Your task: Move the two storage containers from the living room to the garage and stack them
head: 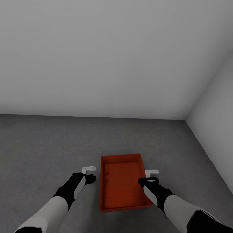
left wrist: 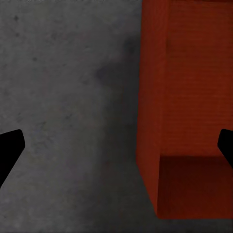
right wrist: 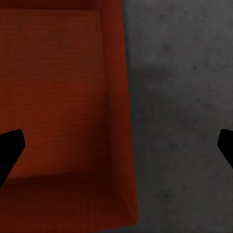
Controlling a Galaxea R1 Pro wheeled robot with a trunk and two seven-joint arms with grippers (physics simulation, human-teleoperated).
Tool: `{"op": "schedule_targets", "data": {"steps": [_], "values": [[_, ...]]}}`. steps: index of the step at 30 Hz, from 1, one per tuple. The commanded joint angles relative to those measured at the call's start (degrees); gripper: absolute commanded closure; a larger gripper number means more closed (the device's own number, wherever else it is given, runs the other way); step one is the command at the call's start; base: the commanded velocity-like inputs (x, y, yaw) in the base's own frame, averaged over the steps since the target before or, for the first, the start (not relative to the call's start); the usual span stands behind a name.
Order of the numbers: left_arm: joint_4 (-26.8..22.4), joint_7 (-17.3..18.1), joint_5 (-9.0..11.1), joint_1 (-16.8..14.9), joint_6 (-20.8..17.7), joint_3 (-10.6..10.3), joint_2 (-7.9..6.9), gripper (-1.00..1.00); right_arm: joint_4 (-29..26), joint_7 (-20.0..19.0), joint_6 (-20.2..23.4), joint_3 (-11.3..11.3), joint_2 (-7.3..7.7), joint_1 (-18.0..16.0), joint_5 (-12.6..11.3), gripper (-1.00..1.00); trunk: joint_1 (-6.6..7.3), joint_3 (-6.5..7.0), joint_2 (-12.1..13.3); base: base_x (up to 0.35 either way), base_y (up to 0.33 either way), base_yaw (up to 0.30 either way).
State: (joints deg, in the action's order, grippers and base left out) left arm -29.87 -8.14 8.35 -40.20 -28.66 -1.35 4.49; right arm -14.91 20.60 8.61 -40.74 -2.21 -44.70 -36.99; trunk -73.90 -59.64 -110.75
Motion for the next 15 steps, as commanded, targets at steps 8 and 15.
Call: {"op": "schedule_targets", "data": {"steps": [8,15], "values": [[-0.2,-0.4,0.6,0.0,-0.3,-0.1,-0.01,-1.00,-0.1,0.4,0.4,-0.5,0.07,0.0,-0.3,-1.00,0.01,-0.04,0.0,0.000,0.000,0.000],[-0.2,-0.4,0.7,0.0,-0.3,-0.2,0.02,-1.00,-0.1,0.4,0.4,-0.5,0.03,0.0,-0.3,-1.00,0.01,-0.04,0.0,0.000,0.000,0.000]]}}
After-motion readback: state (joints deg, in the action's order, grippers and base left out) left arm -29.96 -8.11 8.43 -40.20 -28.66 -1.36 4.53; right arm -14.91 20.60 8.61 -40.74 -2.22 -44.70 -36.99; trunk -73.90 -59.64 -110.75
